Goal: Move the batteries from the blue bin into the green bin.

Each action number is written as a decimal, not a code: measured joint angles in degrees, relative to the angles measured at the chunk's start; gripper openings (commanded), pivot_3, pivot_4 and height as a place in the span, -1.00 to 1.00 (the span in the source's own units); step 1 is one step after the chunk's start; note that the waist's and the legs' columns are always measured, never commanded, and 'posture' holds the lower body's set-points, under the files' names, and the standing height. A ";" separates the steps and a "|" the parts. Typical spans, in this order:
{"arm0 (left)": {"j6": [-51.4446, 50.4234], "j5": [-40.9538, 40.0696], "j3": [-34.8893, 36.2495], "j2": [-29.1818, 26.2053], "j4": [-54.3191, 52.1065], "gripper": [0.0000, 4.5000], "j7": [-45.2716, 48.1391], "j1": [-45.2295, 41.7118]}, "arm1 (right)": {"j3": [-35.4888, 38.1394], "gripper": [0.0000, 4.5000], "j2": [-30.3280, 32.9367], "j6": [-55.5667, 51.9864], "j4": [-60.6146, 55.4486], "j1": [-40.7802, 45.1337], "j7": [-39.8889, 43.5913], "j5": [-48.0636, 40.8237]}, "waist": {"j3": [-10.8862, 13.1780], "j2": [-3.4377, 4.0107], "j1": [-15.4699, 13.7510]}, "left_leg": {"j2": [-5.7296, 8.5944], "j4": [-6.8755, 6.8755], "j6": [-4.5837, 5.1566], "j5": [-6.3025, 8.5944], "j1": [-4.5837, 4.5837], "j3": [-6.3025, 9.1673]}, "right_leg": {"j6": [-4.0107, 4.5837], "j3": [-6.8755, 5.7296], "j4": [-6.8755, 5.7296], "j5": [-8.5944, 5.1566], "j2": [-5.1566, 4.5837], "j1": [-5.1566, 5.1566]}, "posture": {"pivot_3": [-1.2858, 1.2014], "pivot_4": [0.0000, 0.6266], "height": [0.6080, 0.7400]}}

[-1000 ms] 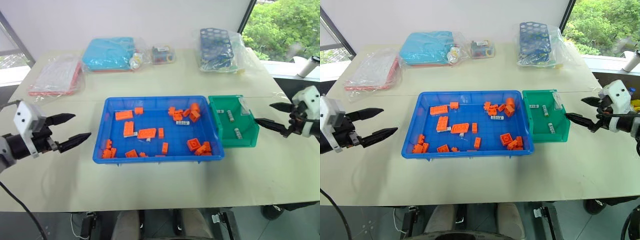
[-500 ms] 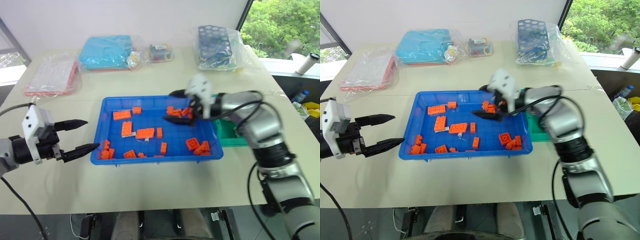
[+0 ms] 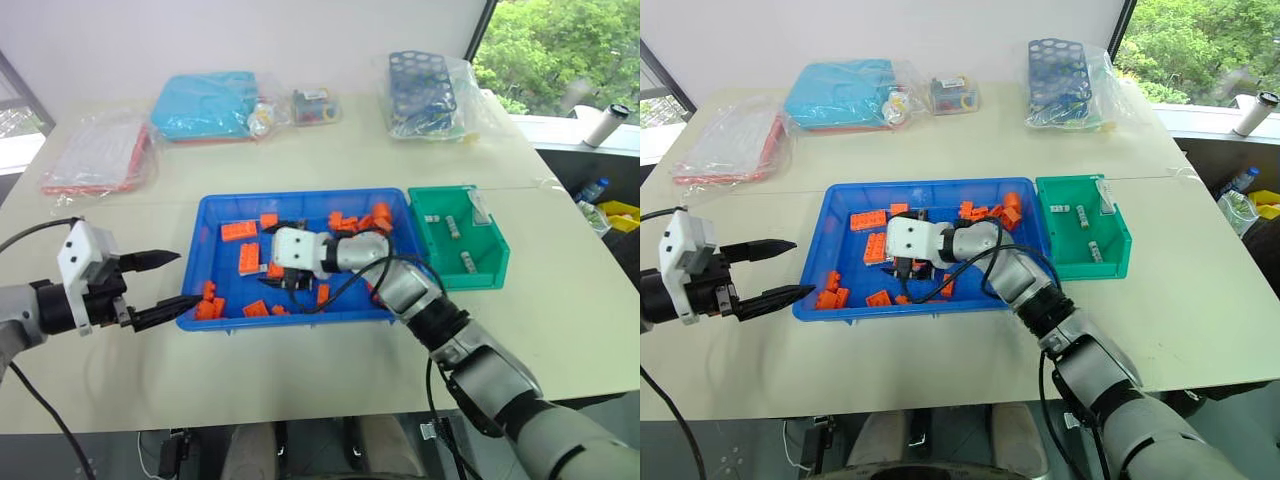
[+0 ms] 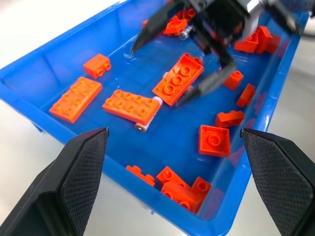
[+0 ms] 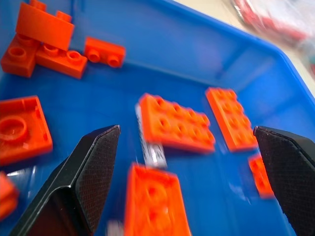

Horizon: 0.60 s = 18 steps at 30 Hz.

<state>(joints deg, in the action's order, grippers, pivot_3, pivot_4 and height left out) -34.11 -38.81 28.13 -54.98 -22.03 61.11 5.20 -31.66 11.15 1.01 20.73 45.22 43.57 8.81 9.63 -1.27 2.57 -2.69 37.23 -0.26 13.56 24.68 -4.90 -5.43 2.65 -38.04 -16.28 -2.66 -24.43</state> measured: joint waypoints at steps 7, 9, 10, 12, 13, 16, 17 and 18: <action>-0.37 0.00 -0.37 -0.06 0.12 1.00 -0.39 -1.86 | 0.56 0.98 -4.03 3.08 5.03 0.80 -0.40 1.16 | -0.01 -0.02 0.05 | 0.00 -0.04 -0.03 -0.02 -0.04 0.00 | 0.00 -0.01 -0.03 0.00 0.00 0.01 | 0.03 -0.52 0.99; -0.37 0.03 -0.42 -0.07 0.48 1.00 -0.47 -2.71 | 1.27 0.98 -4.84 3.16 6.97 1.51 -0.53 1.15 | -0.01 -0.02 0.06 | 0.00 -0.03 -0.04 -0.02 -0.05 0.00 | 0.00 -0.01 -0.04 0.00 0.00 0.01 | 0.03 -0.52 0.99; -0.37 0.05 -0.43 -0.09 0.65 1.00 -0.59 -2.95 | 1.60 0.98 -5.17 3.18 7.81 1.99 -0.58 1.15 | -0.01 -0.02 0.07 | 0.00 -0.04 -0.05 -0.02 -0.05 0.00 | 0.00 -0.01 -0.04 0.00 0.00 0.01 | 0.03 -0.52 0.99; -0.38 0.11 -0.52 -0.09 0.79 1.00 -0.91 -3.34 | 2.44 0.63 -5.67 3.24 8.85 2.63 -0.61 1.15 | -0.01 -0.02 0.07 | 0.00 -0.04 -0.05 -0.02 -0.05 0.00 | 0.00 -0.01 -0.03 0.00 0.00 0.01 | 0.03 -0.52 0.99; -0.38 0.19 -0.59 -0.09 0.91 1.00 -1.04 -3.47 | 2.74 0.38 -5.79 3.32 9.18 2.93 -0.62 1.15 | -0.01 -0.02 0.04 | 0.00 -0.04 -0.05 -0.02 -0.05 0.00 | 0.00 -0.01 -0.04 0.00 -0.01 0.01 | 0.03 -0.52 0.99; -0.38 0.66 -1.17 -0.09 1.06 1.00 -1.35 -3.77 | 2.93 0.19 -5.81 3.69 9.46 3.26 -0.62 1.46 | -0.01 -0.02 0.03 | 0.00 -0.04 -0.05 -0.02 -0.05 0.00 | 0.00 -0.01 -0.04 0.00 -0.01 0.02 | 0.03 -0.52 0.99; -0.38 0.71 -1.51 -0.09 1.06 1.00 -1.42 -3.84 | 2.93 0.19 -5.80 3.69 9.46 3.26 -0.60 1.58 | -0.01 -0.02 0.04 | 0.00 -0.04 -0.05 -0.02 -0.05 0.00 | 0.00 -0.01 -0.04 0.00 -0.02 0.02 | 0.03 -0.52 0.99; -0.38 0.73 -1.79 -0.08 1.06 1.00 -1.46 -3.85 | 2.97 0.19 -5.80 3.61 9.43 3.26 -0.48 1.60 | -0.01 -0.02 0.05 | 0.00 -0.04 -0.05 -0.02 -0.05 0.00 | 0.00 0.00 -0.04 0.00 -0.01 0.02 | 0.03 -0.52 0.99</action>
<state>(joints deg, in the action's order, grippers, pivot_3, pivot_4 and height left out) -34.48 -38.08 26.34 -55.07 -20.98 59.64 1.35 -28.69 5.35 4.62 30.15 48.48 43.09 10.41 9.62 -1.29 2.63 -2.70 37.18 -0.31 13.54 24.63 -4.90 -5.43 2.65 -38.08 -16.28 -2.67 -24.41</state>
